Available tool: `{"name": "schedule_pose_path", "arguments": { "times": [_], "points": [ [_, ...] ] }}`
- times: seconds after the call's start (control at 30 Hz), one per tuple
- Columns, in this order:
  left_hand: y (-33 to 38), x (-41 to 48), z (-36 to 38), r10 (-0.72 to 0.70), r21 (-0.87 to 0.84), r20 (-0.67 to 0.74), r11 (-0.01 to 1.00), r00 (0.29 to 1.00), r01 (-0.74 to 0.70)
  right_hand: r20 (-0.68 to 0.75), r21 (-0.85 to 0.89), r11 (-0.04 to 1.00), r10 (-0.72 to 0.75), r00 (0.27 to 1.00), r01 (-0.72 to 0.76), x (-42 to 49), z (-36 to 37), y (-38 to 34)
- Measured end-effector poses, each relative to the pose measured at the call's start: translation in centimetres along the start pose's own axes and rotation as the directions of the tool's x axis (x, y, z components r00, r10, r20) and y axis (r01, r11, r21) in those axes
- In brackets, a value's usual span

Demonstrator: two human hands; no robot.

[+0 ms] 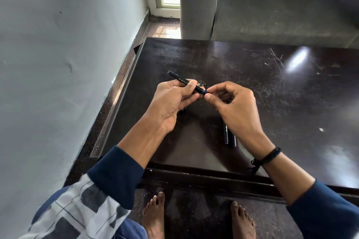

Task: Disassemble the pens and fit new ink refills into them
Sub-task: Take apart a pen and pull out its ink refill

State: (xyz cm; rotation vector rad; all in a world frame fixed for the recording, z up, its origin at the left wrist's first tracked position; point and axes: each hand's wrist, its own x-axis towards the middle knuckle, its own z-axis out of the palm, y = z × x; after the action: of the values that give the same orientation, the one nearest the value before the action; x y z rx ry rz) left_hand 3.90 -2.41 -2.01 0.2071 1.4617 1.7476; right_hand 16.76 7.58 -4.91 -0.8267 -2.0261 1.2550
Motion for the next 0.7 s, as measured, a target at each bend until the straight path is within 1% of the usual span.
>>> {"name": "schedule_pose_path", "arguments": {
  "times": [0.1,0.23,0.37,0.47,0.7],
  "points": [
    [-0.04,0.05,0.04,0.001,-0.009,-0.001,1.000,1.000,-0.001,-0.005,-0.006,1.000,-0.010,1.000,0.010,-0.01,-0.02,0.03],
    [0.00,0.04,0.03,0.006,-0.014,0.004,1.000,1.000,-0.006,-0.009,0.035,0.999,-0.001,1.000,0.002,-0.05,0.11,-0.08],
    [-0.04,-0.05,0.01,0.000,-0.001,0.006,1.000,1.000,0.000,-0.010,0.006,1.000,0.011,1.000,-0.011,0.00,0.13,0.07],
    [-0.12,-0.06,0.02,-0.001,-0.001,0.002,1.000,1.000,0.001,-0.001,-0.024,1.000,-0.006,1.000,0.006,0.05,0.06,0.22],
    [0.07,-0.08,0.03,0.003,0.001,0.009,1.000,1.000,-0.003,-0.016,-0.028,1.000,-0.011,1.000,0.010,-0.17,0.14,0.12]
  ]
}}
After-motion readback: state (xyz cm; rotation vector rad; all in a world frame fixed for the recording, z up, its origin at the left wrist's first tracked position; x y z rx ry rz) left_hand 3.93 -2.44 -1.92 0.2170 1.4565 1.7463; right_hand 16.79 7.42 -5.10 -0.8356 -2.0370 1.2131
